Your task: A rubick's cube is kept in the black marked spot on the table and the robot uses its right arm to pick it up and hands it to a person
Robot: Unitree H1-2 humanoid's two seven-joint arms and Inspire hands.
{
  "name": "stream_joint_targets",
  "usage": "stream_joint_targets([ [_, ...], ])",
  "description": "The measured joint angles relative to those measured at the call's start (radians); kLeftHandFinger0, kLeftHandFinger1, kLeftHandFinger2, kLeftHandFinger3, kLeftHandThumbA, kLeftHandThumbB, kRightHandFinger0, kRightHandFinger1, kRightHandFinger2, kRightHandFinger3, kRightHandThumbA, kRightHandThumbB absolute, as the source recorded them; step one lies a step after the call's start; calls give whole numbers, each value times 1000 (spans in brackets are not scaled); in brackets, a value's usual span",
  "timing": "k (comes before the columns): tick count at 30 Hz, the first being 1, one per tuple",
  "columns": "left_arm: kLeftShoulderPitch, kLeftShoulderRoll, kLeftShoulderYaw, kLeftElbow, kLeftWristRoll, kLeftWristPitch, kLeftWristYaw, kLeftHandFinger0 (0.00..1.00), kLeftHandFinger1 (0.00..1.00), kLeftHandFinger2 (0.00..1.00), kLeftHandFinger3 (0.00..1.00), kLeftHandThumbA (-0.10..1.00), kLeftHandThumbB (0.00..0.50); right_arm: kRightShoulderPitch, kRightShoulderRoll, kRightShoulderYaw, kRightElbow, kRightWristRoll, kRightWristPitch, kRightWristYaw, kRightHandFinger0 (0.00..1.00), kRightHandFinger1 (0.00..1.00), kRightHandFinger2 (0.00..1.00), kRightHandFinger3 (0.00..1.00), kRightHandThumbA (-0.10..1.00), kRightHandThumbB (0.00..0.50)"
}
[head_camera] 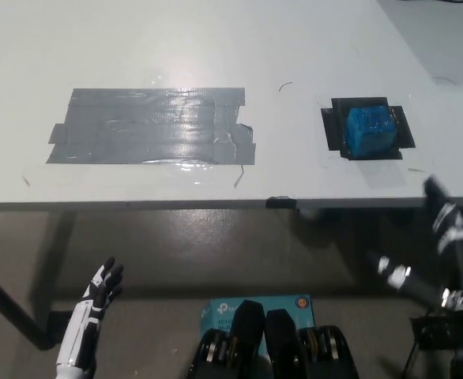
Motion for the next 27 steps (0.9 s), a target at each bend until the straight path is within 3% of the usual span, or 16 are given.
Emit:
stream_joint_targets([
  [1, 0, 0, 0, 0, 0, 0, -1, 1000, 1000, 1000, 1000, 1000, 309, -18, 0, -5, 1, -6, 6, -4, 1000, 1000, 1000, 1000, 922, 301],
  [2, -1, 0, 0, 0, -1, 0, -2, 1000, 1000, 1000, 1000, 1000, 309, -63, -1, -16, 6, -20, 24, -16, 1000, 1000, 1000, 1000, 927, 275],
  [5, -3, 0, 0, 0, 0, -1, -4, 1000, 1000, 1000, 1000, 1000, 309, -163, -5, -32, 50, -52, 60, -40, 1000, 1000, 1000, 1000, 989, 328],
  [11, -13, 0, 1, 0, -1, -4, -6, 1000, 1000, 1000, 1000, 1000, 312, -316, -13, -38, 219, -113, 116, -90, 1000, 1000, 1000, 1000, 1000, 396],
  [27, -35, 0, 1, -10, -1, -3, -18, 1000, 1000, 1000, 1000, 1000, 274, -575, 6, -75, 646, -110, 189, -176, 1000, 1000, 1000, 1000, 1000, 414],
])
